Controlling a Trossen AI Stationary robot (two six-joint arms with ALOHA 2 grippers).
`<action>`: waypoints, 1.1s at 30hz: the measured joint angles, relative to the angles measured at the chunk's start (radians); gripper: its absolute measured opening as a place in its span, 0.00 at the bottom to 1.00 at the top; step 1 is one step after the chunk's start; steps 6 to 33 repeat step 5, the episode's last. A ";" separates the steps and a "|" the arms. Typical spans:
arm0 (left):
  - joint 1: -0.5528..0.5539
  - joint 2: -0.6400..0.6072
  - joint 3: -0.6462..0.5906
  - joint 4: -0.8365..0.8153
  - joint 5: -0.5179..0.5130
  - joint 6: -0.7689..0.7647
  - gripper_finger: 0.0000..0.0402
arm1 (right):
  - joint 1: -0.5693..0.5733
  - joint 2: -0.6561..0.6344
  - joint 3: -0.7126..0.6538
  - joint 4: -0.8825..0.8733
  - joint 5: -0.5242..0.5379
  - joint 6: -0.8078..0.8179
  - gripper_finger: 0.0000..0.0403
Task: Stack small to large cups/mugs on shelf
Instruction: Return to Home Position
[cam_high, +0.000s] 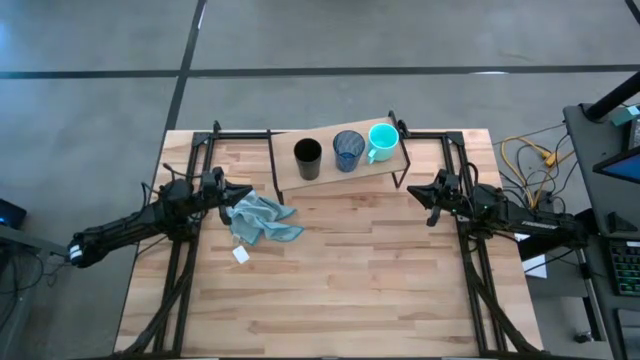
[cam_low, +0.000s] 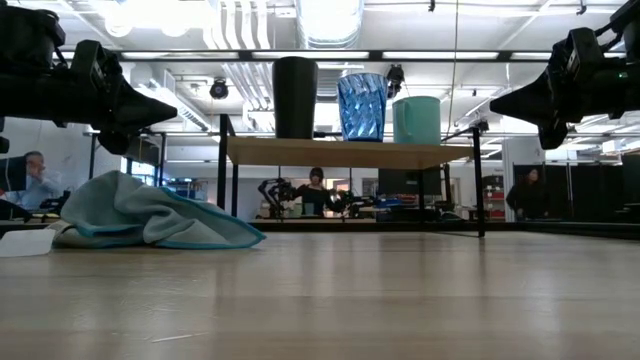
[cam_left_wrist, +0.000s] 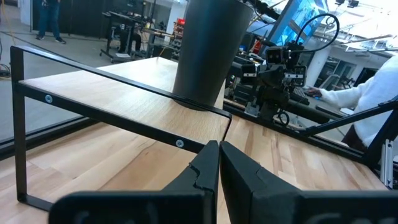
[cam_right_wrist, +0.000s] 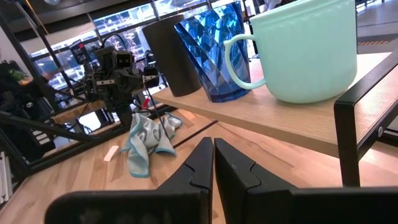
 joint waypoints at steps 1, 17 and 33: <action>0.000 0.000 0.000 0.000 0.000 0.000 0.00 | 0.000 0.000 0.000 0.000 0.000 0.000 0.02; 0.000 0.000 0.000 0.000 0.000 0.000 0.00 | 0.000 0.000 0.000 0.000 0.000 0.000 0.02; 0.000 0.000 0.000 0.000 0.000 0.000 0.00 | 0.000 0.000 0.000 0.000 0.000 0.000 0.02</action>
